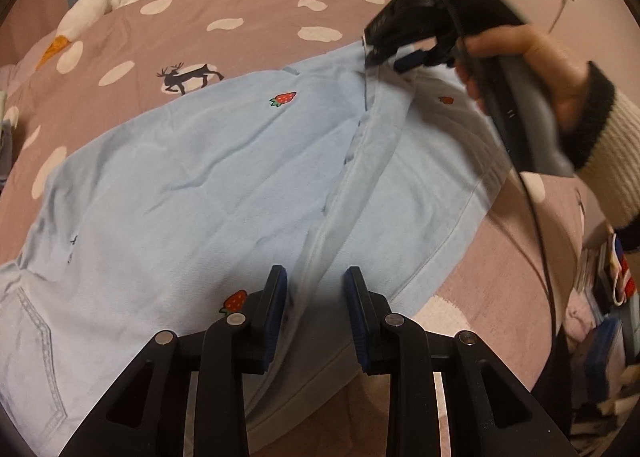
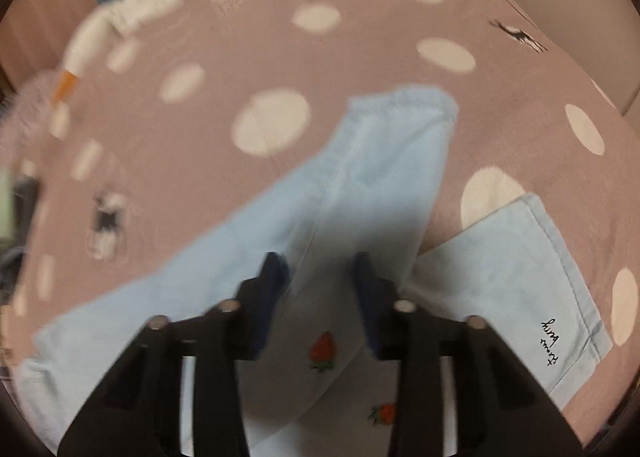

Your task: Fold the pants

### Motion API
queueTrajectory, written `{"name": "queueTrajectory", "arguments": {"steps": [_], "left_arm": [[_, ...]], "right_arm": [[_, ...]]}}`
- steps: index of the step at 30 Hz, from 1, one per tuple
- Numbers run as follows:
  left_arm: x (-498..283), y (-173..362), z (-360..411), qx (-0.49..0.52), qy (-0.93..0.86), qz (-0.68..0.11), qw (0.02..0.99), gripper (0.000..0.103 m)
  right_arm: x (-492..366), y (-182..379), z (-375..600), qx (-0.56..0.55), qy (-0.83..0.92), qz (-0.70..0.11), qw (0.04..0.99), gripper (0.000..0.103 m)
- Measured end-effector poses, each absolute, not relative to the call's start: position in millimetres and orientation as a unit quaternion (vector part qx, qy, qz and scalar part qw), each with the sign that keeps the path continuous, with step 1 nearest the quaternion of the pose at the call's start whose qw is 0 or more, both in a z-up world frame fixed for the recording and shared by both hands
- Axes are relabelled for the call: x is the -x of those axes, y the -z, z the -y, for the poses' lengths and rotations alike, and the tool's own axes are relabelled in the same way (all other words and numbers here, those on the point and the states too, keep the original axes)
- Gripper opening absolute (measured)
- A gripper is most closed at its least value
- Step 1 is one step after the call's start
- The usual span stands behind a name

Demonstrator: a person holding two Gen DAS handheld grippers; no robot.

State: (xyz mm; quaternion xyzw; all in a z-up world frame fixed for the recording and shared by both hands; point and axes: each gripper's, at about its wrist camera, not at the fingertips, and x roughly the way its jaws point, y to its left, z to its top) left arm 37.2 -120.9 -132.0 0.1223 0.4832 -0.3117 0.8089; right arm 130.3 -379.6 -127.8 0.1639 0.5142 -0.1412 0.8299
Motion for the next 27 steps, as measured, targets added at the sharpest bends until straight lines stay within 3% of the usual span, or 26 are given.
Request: {"name": "queueTrajectory", "arguments": {"steps": [1,2,10,12,13,14,15,22,25,27], "left_arm": [[-37.3,132.0,120.3,-0.121,0.313,-0.483,0.809,0.029],[-37.5,132.1,119.4,-0.118,0.314,-0.483,0.808,0.029],[-39.3,134.2,114.2,-0.113,0.323,-0.481,0.807,0.029],[-38.6,134.4,114.1,-0.112,0.324,-0.481,0.807,0.029],[-38.7,134.2,114.5,-0.114,0.324,-0.481,0.806,0.029],[-38.1,133.7,114.8,-0.116,0.324,-0.481,0.806,0.029],[-37.3,133.3,115.5,-0.12,0.324,-0.481,0.806,0.029],[-39.7,128.1,122.3,-0.149,0.319,-0.482,0.802,0.029],[-40.8,126.9,123.0,-0.15,0.309,-0.481,0.807,0.028],[-41.9,126.7,124.1,-0.148,0.307,-0.479,0.809,0.016]], "right_arm": [[-128.3,126.1,381.7,-0.163,0.136,-0.506,0.836,0.024],[-123.1,123.3,386.9,-0.179,0.126,-0.5,0.838,0.004],[6.7,110.8,453.5,-0.412,0.095,-0.328,0.845,0.005],[35.4,128.8,469.9,-0.481,0.071,-0.299,0.821,0.016],[42.9,135.4,474.1,-0.5,0.07,-0.295,0.811,0.028],[51.5,141.7,480.3,-0.516,0.079,-0.29,0.802,0.06],[60.2,145.7,486.4,-0.53,0.088,-0.279,0.796,0.066],[49.6,144.0,508.6,-0.551,0.069,-0.266,0.788,0.066],[30.3,150.7,505.3,-0.537,0.079,-0.298,0.785,0.055],[18.8,159.6,498.9,-0.527,0.085,-0.321,0.782,0.014]]}}
